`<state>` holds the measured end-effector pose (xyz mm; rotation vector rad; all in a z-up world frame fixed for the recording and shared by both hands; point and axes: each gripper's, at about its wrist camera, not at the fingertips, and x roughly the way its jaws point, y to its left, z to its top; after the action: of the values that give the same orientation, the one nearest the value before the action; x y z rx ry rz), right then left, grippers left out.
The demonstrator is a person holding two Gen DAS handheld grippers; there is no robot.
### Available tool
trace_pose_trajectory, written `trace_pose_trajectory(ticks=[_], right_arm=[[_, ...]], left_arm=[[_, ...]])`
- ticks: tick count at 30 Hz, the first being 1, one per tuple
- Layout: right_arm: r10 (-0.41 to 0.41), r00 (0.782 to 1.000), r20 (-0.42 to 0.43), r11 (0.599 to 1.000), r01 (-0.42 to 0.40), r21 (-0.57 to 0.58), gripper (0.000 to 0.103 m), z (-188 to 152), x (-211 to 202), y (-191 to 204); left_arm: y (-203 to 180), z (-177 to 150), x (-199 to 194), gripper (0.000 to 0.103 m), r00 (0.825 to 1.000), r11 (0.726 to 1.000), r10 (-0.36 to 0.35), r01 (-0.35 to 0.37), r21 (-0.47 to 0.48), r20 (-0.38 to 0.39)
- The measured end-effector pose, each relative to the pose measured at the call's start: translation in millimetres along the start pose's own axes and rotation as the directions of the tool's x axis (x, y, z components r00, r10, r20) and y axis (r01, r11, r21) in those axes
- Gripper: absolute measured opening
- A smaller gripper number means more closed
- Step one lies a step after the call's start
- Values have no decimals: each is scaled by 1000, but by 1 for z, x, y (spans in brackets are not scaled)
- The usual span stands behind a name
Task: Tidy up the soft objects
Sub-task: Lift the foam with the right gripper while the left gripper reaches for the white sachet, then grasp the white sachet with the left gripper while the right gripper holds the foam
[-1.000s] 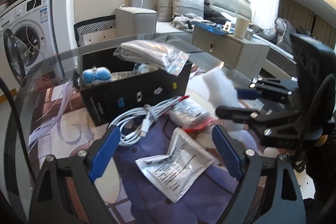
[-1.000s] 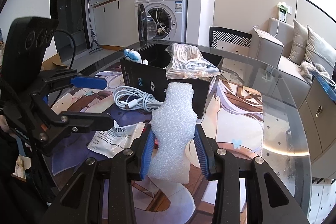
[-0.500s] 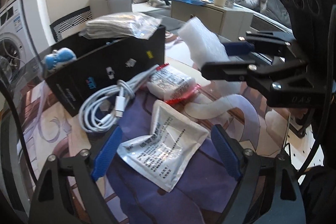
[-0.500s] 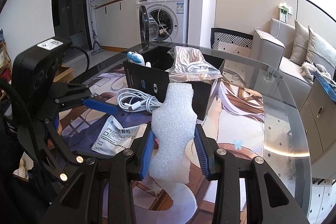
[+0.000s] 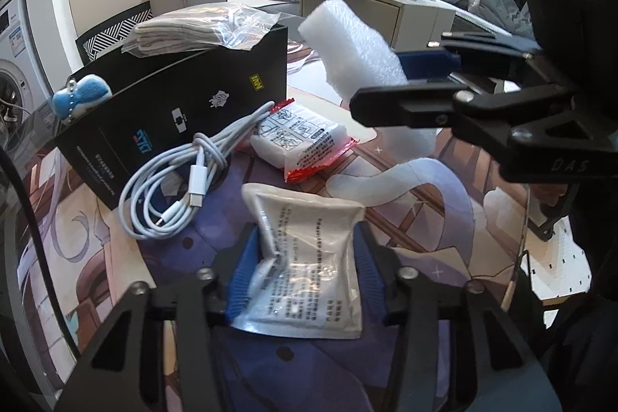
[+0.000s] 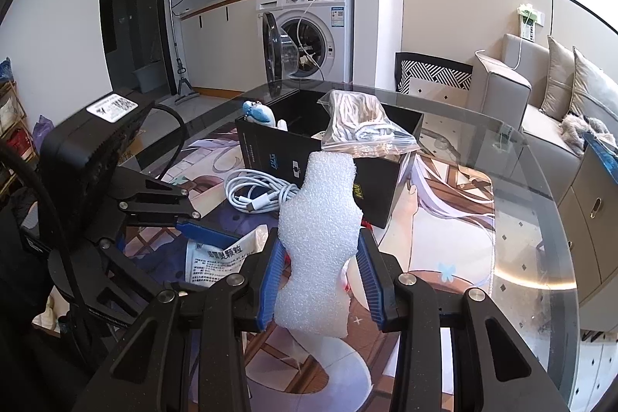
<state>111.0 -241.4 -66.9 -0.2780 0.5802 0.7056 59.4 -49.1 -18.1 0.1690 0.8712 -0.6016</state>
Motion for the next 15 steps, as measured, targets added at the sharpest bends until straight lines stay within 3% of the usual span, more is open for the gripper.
trace_pose_trajectory(ticks=[2, 5, 11, 15], right_arm=[[-1, 1000, -2, 1000, 1, 0, 38, 0, 0, 0], [-5, 1000, -5, 1000, 5, 0, 38, 0, 1, 0], [-8, 1000, -6, 1000, 8, -7, 38, -1, -1, 4], [-13, 1000, -6, 1000, 12, -11, 38, -1, -3, 5]], left_arm=[[1, -2, -2, 38, 1000, 1000, -4, 4, -9, 6], [5, -4, -5, 14, 1000, 1000, -10, 10, -26, 8], [12, -8, -10, 14, 1000, 998, -3, 3, -59, 16], [11, -9, -15, 22, 1000, 998, -22, 23, -56, 23]])
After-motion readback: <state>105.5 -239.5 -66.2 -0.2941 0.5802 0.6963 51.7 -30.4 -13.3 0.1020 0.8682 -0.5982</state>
